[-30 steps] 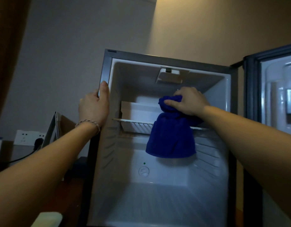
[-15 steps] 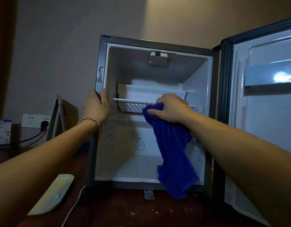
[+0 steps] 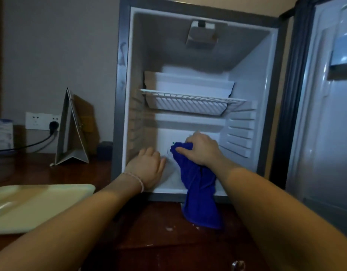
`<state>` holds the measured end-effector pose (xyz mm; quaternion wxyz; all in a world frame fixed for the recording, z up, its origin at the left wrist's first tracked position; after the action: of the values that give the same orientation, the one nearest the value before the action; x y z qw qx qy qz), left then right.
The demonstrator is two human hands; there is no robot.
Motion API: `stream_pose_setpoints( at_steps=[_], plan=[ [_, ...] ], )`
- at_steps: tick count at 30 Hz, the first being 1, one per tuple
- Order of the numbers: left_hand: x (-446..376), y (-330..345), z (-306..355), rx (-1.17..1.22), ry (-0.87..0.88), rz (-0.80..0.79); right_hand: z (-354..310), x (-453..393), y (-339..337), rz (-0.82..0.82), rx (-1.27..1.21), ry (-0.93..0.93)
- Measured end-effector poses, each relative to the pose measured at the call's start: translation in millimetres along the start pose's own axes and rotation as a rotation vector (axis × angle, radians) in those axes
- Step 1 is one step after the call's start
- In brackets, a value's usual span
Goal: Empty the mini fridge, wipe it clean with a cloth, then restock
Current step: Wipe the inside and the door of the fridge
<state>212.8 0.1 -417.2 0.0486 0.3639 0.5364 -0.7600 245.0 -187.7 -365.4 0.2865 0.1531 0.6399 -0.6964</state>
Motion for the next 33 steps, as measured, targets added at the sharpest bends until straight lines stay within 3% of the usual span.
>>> stream_pose_setpoints(
  at_steps=[3, 8, 15, 21, 24, 26, 28, 33],
  plan=[
    [-11, 27, -10, 0.197, -0.199, -0.219, -2, 11, 47, -0.127, -0.053, 0.064],
    [-27, 51, -29, 0.175, -0.285, -0.434, -1, 3, 61, -0.146, -0.149, 0.123],
    [-28, 50, -25, 0.344, -0.241, -0.329, -21, -13, 69, -0.086, -0.140, 0.269],
    [-29, 41, -9, 0.480, -0.103, -0.335, -6, -1, 59, -0.159, -0.263, 0.239],
    [-44, 52, 6, 0.482, -0.031, -0.341, 25, 20, 45, -0.203, -0.027, 0.235],
    [-56, 65, 19, 0.453, -0.044, -0.397, 42, 37, 31, -0.099, 0.211, 0.196],
    [-64, 79, 32, 0.452, -0.083, -0.442, 51, 52, 19, -0.047, 0.225, 0.198],
    [-79, 94, 65, 0.462, -0.099, -0.365, 40, 77, -18, -0.042, 0.228, 0.236]
  ],
)
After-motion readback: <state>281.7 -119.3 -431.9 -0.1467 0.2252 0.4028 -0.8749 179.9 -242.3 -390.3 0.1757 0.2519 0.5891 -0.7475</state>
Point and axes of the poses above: each hand's wrist, its own x-axis away from the middle knuckle, its own y-axis out of the palm, z = x × y, the point moved 3 cm from there along -x, towards the middle knuckle, and after that the axes turned 12 degrees about x, right-handed, at the moved point
